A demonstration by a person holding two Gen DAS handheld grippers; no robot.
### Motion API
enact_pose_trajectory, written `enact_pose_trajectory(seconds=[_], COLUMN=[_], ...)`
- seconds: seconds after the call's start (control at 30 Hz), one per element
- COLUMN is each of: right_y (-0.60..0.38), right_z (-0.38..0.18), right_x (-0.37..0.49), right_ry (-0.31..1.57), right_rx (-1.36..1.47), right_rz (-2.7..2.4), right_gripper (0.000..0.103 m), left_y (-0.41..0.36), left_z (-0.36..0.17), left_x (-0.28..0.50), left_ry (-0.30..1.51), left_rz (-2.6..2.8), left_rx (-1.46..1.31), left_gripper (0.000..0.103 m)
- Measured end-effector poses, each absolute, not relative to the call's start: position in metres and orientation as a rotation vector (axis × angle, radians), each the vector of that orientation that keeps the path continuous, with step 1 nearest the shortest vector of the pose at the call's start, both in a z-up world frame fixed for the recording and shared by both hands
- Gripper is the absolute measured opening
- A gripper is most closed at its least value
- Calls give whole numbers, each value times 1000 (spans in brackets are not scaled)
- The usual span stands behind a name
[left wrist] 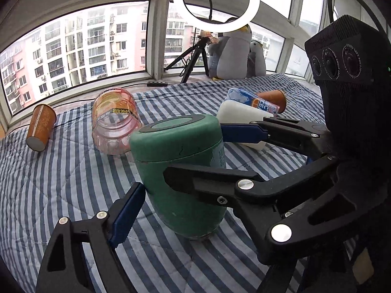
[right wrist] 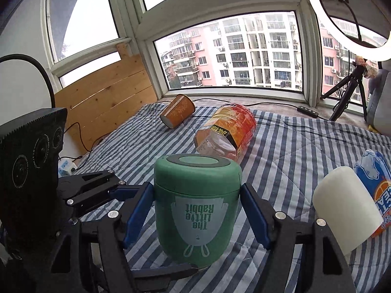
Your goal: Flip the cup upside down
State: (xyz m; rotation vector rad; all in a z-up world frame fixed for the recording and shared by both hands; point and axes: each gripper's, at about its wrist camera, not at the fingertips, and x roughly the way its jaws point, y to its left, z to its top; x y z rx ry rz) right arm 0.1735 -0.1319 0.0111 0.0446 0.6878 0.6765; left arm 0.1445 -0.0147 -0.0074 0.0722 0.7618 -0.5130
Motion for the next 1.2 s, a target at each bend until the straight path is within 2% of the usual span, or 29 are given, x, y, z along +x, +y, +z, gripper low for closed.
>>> enact_pose_trajectory(seconds=[0.37,0.73,0.87,0.97,1.1,1.2], right_y=[-134,-127,-127,-125,-128,-136], right_z=[10,6,5,4,5,8], right_x=[122,95,93,92,87,76], right_ry=[576,501,493,484,472,447], right_rx=[-32,-108,-119,-139,-155,-143], right_rz=[661,620,613,597,568,553], right_gripper=[69,69,69,70,77,79], left_y=[-27,-32,-33,-29,-17,-3], left_z=[-13,-18,-19,-20,-20,-18], left_x=[91,66,63,61,53,40], left_ry=[668,595,590,593,585,554], left_rz=[-444,-415,-409,-400,-385,-361], left_rx=[168,210,232,225,216,182], left_gripper=[77,77,78,83,85,89])
